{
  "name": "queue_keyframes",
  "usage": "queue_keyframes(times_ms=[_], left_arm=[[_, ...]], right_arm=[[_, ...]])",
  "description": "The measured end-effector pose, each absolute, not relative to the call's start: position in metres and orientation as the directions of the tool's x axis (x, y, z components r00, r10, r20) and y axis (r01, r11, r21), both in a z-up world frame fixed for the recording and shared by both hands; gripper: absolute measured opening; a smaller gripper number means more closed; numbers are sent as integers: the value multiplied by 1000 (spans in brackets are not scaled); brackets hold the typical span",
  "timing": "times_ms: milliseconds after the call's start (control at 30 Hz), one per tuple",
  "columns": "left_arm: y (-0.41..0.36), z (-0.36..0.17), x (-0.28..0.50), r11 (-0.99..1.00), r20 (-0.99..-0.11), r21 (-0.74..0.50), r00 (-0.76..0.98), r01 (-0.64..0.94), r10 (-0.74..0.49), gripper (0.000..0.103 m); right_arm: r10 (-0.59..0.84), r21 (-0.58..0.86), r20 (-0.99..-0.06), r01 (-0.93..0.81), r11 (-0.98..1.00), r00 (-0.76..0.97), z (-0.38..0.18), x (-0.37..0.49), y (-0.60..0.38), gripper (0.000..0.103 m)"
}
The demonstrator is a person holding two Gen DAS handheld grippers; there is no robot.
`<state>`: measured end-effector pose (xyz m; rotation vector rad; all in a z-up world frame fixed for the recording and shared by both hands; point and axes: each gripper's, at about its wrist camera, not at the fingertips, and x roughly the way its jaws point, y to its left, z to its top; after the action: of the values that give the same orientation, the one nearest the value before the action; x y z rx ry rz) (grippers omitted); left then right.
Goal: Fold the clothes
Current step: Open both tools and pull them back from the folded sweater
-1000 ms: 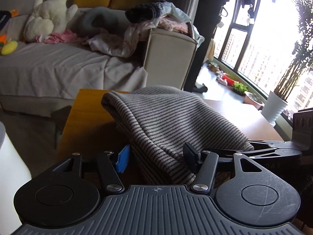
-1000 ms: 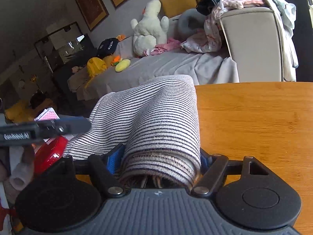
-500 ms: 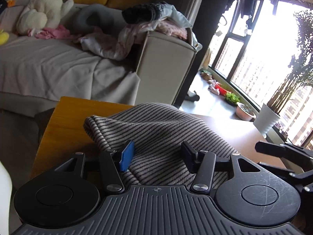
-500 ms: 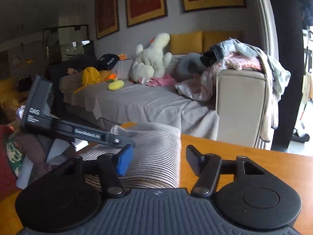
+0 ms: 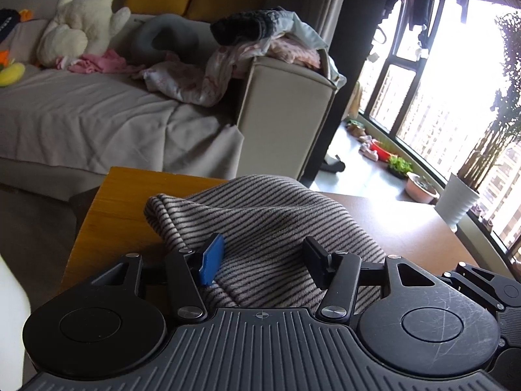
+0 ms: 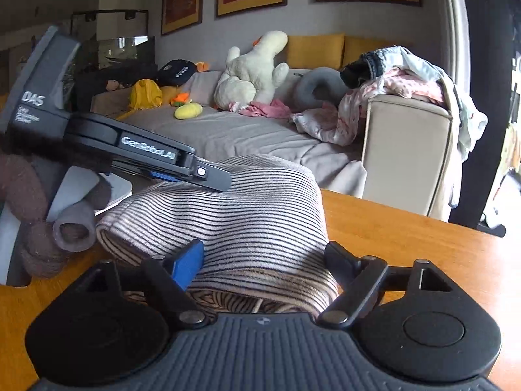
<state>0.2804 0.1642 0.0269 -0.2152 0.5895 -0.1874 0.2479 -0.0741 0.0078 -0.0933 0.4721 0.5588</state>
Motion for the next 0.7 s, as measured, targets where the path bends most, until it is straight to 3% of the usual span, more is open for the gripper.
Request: queue_keyframes(times_ms=[100, 200, 300, 367, 433, 533, 700], left_arm=[[160, 38, 251, 966, -491, -249, 852, 64, -183, 61], [155, 45, 210, 955, -458, -295, 871, 38, -176, 76], [139, 39, 173, 954, -474, -298, 864, 23, -169, 78], [127, 33, 163, 963, -502, -270, 854, -3, -138, 84], [115, 26, 153, 970, -529, -241, 842, -29, -106, 98], [98, 17, 137, 979, -567, -195, 821, -66, -58, 103], [68, 1, 111, 986, -624, -115, 781, -123, 24, 103]], right_arm=[[492, 113, -465, -502, 857, 736, 6, 237, -90, 87], [485, 163, -462, -467, 869, 742, 5, 221, -108, 92], [473, 185, -458, -440, 879, 753, 6, 199, -124, 103], [446, 171, -476, -417, 892, 758, 5, 186, -131, 103], [420, 173, -480, -386, 906, 770, 5, 172, -141, 103], [358, 177, -519, -313, 933, 776, 4, 160, -156, 103], [287, 183, -619, -221, 958, 732, -3, 167, -171, 103]])
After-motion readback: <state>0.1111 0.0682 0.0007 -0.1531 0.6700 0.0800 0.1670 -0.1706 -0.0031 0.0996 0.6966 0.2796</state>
